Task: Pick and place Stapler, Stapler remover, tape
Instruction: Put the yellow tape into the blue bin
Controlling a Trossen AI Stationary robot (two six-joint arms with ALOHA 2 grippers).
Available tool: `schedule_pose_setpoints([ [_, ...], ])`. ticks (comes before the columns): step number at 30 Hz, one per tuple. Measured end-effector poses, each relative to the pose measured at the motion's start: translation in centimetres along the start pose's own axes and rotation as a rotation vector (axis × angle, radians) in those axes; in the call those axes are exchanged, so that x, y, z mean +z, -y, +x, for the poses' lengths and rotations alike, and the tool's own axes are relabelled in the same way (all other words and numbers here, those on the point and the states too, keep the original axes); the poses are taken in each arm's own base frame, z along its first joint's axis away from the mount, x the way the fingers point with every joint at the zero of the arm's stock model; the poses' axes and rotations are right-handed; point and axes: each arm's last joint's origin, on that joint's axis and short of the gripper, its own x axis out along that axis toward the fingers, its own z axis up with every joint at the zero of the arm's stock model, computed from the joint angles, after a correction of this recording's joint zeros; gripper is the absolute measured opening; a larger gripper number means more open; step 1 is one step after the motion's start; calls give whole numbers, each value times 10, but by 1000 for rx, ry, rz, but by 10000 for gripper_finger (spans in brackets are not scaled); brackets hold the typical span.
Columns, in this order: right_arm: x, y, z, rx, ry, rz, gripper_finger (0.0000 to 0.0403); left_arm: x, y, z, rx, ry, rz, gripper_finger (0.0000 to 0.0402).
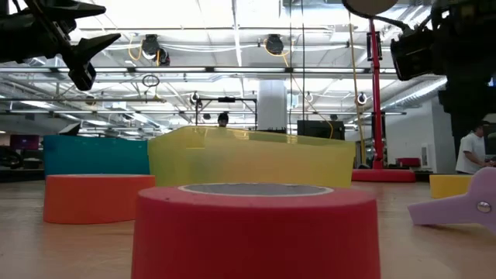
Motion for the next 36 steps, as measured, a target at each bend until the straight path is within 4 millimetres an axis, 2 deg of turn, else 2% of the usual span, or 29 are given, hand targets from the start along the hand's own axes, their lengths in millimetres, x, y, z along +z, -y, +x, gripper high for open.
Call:
schedule_pose_setpoints([
  [3, 0, 1, 0, -85, -38, 7, 192, -1, -1, 0, 9, -15, 3, 186],
  [13, 5, 9, 13, -214, -51, 63, 192, -3, -2, 0, 26, -30, 3, 186],
  [25, 13, 15, 36, -315, -95, 58, 192, -3, -2, 0, 26, -31, -3, 186],
  [36, 11, 23, 55, -363, -130, 45, 192, -3, -2, 0, 26, -30, -14, 186],
])
